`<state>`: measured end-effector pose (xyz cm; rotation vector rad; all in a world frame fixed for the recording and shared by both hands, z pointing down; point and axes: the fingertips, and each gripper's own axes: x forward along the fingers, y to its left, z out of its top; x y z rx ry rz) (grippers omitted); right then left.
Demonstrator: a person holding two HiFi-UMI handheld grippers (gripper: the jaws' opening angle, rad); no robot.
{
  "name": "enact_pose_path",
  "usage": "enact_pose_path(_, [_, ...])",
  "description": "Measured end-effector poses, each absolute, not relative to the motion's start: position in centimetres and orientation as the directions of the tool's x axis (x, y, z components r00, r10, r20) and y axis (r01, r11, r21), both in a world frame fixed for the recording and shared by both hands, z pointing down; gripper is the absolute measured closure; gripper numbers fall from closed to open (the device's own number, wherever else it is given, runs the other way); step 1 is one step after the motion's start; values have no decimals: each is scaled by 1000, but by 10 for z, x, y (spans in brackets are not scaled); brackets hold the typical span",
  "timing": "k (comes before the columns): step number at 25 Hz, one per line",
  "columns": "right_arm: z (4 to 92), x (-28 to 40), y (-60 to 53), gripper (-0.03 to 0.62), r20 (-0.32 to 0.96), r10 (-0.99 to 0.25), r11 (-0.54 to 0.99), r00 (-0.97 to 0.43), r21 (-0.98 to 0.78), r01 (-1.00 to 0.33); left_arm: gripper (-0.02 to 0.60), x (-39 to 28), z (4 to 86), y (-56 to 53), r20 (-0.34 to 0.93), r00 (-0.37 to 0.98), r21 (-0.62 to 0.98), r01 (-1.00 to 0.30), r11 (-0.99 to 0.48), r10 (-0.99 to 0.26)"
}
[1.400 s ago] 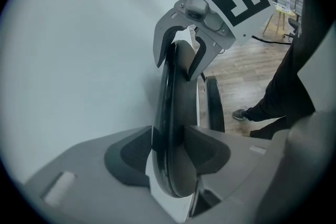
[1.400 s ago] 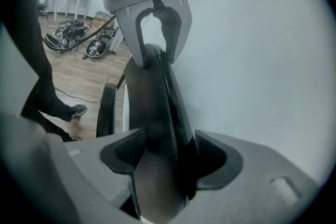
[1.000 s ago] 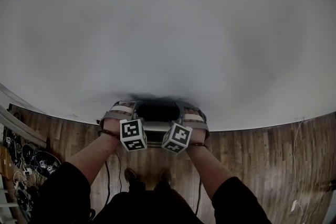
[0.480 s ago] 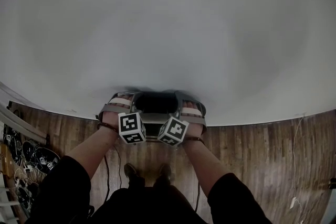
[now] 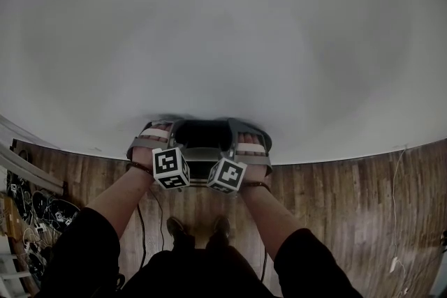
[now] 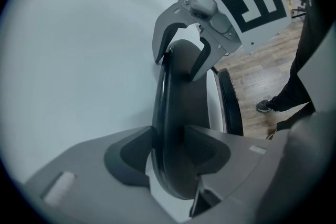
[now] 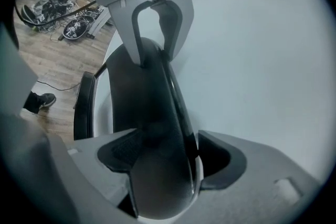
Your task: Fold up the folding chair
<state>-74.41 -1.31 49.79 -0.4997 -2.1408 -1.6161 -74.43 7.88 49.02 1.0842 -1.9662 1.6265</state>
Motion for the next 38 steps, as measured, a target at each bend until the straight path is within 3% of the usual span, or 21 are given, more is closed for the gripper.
enact_pose_path(15, [501,-744,-10,270,453,31,206,-891,869,449,383,-750,486,78,692,-658,-679,-733,39,-296])
enact_pose_path(18, [500,-747,-12,270,464,41,175,-885,868,464,442,-746,477,79,683,-667,-690,-723,36,-298])
enact_pose_path(20, [503,-745,-13,270,465,49,152,-884,872,466,446,-737,468,81,677,-671,-692,-720,49,-302])
enact_pose_path(27, [487,-738,-15,273,476,142,252,-868,830,497,447,-692,413,97,571,-716,-575,-698,428,-401])
enact_pose_path(38, [462,-700,-30,273,456,202,362,-867,787,499,448,-628,401,131,522,-786,-566,-610,555,-331])
